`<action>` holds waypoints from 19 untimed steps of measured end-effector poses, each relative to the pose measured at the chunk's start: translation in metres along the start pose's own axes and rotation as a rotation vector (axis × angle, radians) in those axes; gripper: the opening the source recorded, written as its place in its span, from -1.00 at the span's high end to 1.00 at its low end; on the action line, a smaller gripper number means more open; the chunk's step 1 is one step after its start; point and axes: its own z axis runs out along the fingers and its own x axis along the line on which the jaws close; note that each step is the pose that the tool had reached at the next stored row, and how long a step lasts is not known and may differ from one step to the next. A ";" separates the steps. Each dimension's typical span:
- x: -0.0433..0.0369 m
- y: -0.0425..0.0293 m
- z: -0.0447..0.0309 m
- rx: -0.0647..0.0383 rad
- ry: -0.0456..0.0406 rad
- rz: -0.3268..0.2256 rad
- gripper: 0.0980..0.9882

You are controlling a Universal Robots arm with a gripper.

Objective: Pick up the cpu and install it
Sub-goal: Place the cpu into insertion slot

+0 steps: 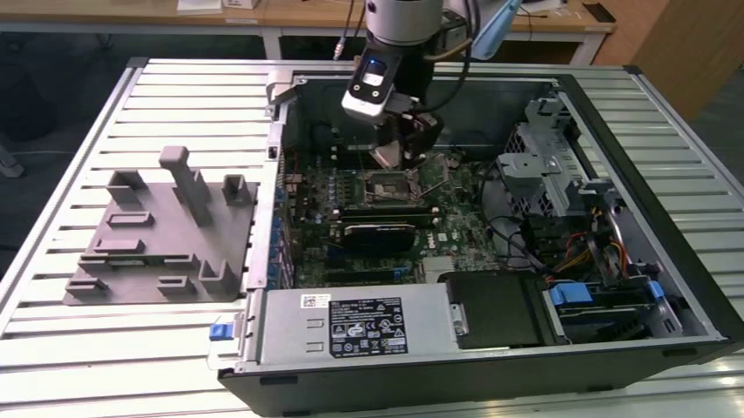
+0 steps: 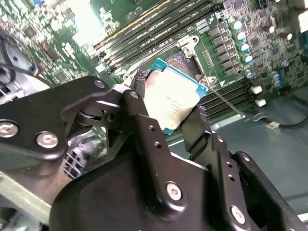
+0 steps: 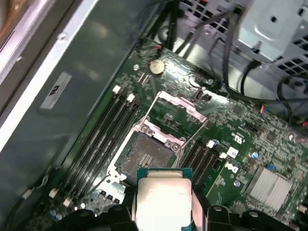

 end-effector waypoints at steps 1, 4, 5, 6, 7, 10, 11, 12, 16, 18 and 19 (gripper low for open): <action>0.0000 0.0000 0.0001 0.001 -0.0007 0.017 0.00; 0.0000 0.0000 0.0003 0.002 -0.0029 0.069 0.00; 0.0000 0.0000 0.0004 0.003 -0.0036 0.086 0.00; 0.0000 0.0000 0.0005 0.004 -0.0043 0.102 0.00; 0.0000 0.0000 0.0006 0.004 -0.0051 0.120 0.00; 0.0000 0.0000 0.0011 0.006 -0.0075 0.174 0.00; 0.0001 0.0000 0.0015 0.007 -0.0082 0.192 0.00; 0.0001 -0.0001 0.0019 0.007 -0.0090 0.211 0.00; 0.0002 -0.0002 0.0041 0.009 -0.0110 0.280 0.00; 0.0002 -0.0003 0.0054 0.009 -0.0092 0.308 0.00; 0.0002 -0.0003 0.0060 0.009 -0.0077 0.320 0.00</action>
